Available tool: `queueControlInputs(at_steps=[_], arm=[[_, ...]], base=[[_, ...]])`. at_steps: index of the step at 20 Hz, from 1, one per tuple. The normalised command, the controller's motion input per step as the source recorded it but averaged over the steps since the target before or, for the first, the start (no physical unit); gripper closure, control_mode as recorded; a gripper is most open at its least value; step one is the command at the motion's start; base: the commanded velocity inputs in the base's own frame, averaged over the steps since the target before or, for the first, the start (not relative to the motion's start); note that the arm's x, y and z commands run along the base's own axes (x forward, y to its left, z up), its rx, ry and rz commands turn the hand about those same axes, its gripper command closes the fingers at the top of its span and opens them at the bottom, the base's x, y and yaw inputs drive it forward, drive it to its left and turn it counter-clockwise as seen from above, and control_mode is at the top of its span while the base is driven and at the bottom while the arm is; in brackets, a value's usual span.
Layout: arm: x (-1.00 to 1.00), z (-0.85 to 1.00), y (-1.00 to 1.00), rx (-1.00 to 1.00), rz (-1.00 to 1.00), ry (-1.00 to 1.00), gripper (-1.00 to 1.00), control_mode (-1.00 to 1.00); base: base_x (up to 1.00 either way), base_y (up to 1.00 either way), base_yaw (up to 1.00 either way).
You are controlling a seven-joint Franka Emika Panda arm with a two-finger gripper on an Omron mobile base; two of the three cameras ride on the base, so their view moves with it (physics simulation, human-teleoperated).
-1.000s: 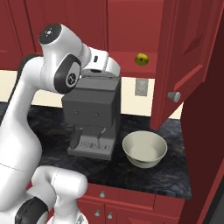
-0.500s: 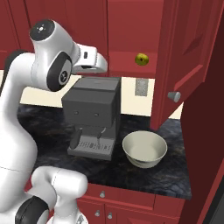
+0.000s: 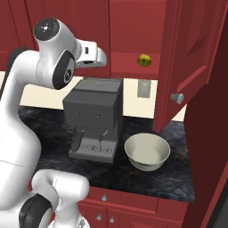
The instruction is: Open the cabinet. Pick the pear and pear from the cabinet and place them into the bowl. Then close the cabinet.
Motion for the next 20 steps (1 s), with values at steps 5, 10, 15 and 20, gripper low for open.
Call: queueControlInputs(at_steps=[5,10,15,20], arm=[[0.31,0.13,0.0,0.0,0.01,0.01,-1.0,-1.0],[0.32,0.01,0.0,0.0,0.0,0.0,-1.0,-1.0],[0.25,0.0,0.0,0.0,0.0,0.0,-1.0,-1.0],[0.25,0.0,-0.02,0.0,0.0,-0.01,-1.0,-1.0]], base=[[0.0,0.0,0.0],[0.0,0.0,0.0],[0.0,0.0,0.0],[0.0,0.0,0.0]])
